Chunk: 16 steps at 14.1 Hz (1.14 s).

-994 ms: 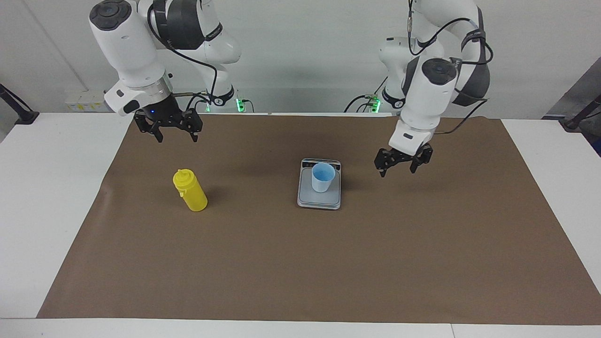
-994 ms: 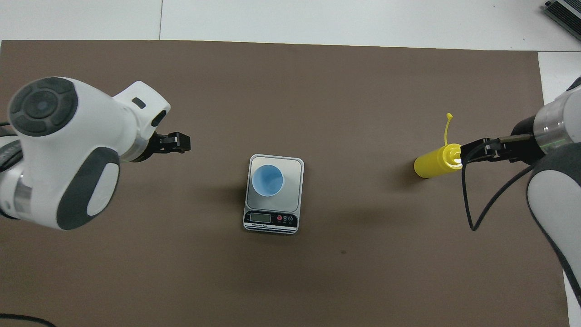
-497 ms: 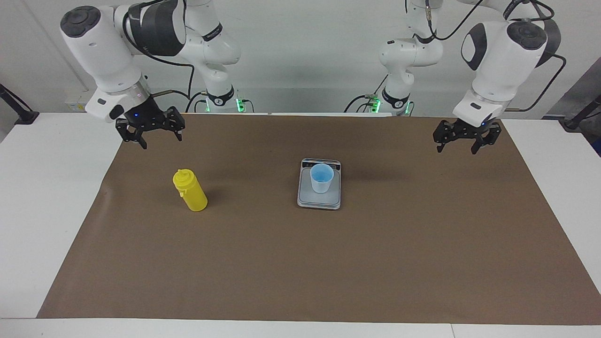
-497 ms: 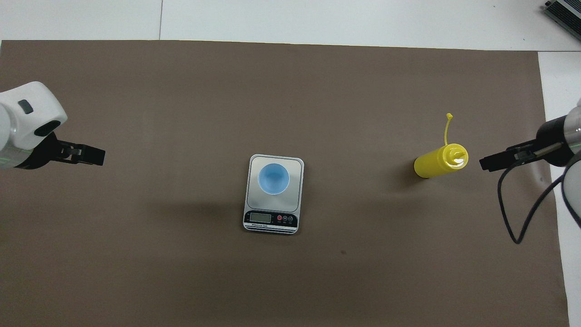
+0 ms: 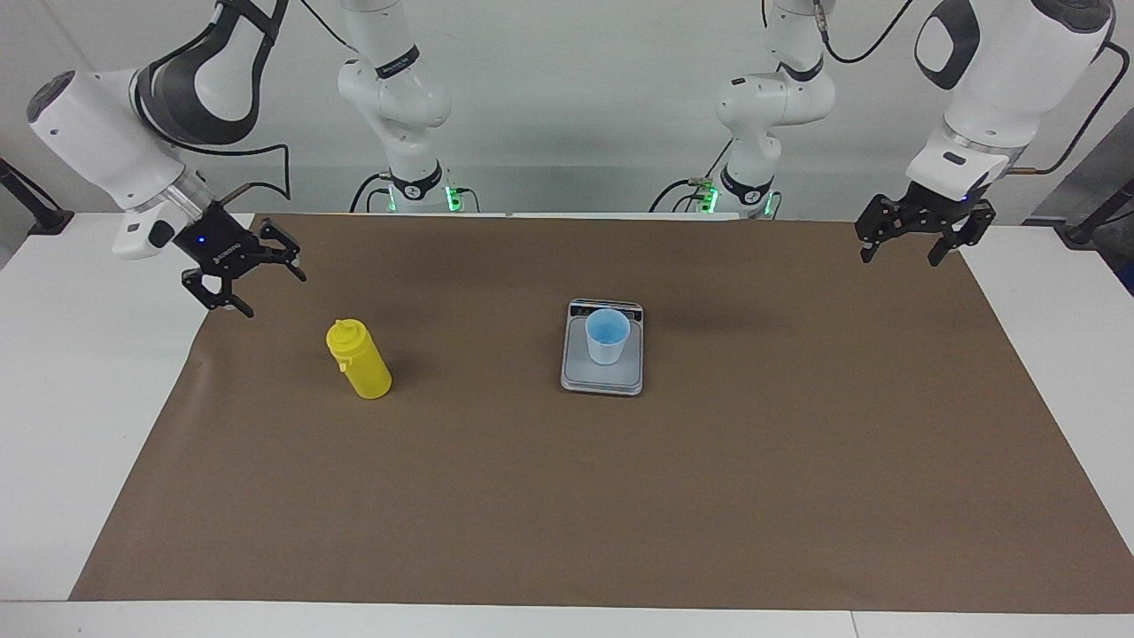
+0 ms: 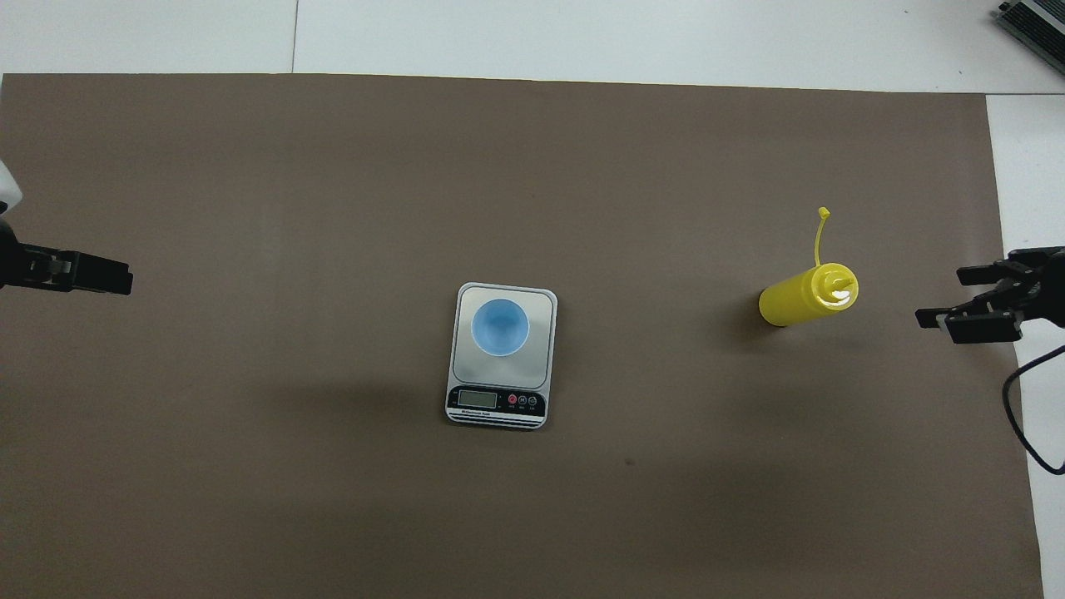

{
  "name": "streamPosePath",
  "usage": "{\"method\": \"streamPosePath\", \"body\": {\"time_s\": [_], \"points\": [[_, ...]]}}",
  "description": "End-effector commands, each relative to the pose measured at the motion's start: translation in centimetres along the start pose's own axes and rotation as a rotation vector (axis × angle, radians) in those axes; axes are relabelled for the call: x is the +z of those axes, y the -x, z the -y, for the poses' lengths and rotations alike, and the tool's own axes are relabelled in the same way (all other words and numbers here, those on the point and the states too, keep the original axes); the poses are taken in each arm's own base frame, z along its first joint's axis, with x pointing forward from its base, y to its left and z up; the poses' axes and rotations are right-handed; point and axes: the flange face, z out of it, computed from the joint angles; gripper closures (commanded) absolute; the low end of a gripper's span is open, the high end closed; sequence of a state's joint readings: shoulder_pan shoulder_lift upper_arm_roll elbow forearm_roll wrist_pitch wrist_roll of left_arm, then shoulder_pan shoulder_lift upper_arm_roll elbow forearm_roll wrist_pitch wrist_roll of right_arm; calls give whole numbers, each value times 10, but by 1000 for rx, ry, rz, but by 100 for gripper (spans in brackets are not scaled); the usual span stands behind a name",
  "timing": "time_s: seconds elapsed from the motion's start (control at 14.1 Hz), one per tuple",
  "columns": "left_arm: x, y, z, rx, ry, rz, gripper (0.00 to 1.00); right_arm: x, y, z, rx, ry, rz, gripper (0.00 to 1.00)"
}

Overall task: Pour seasoning into cup on scale with both arms
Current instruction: 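Retract the left gripper while the right gripper opens toward the bottle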

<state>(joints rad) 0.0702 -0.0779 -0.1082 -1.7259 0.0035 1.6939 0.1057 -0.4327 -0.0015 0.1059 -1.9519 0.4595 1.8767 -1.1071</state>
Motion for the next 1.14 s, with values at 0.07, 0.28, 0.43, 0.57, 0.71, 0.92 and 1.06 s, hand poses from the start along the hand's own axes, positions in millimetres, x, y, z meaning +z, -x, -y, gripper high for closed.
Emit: {"method": "streamPosePath", "body": {"time_s": [0.07,0.28,0.43,0.57,0.71,0.92,1.06], "points": [[-7,-3,2,-15,43,12,0,34,31,-38,-158,-77,-126,0],[-20,-8,0,-16,74,55,0,69,51,-50,-225,-119,-219,0],[-22,-14,0,-8,54,77,0,83,57,-54,-241,-124,-273,0],[-23,-16,-5,5,29,86,0,100,63,-54,-247,-150,-287,0],[-23,-13,-7,-19,23,67,0,116,69,-53,-267,-174,-308,0],[-21,-3,-10,-16,19,78,0,156,77,-62,-336,-209,-402,0],[-23,0,-7,-12,18,81,0,171,71,-60,-370,-212,-449,0]]}}
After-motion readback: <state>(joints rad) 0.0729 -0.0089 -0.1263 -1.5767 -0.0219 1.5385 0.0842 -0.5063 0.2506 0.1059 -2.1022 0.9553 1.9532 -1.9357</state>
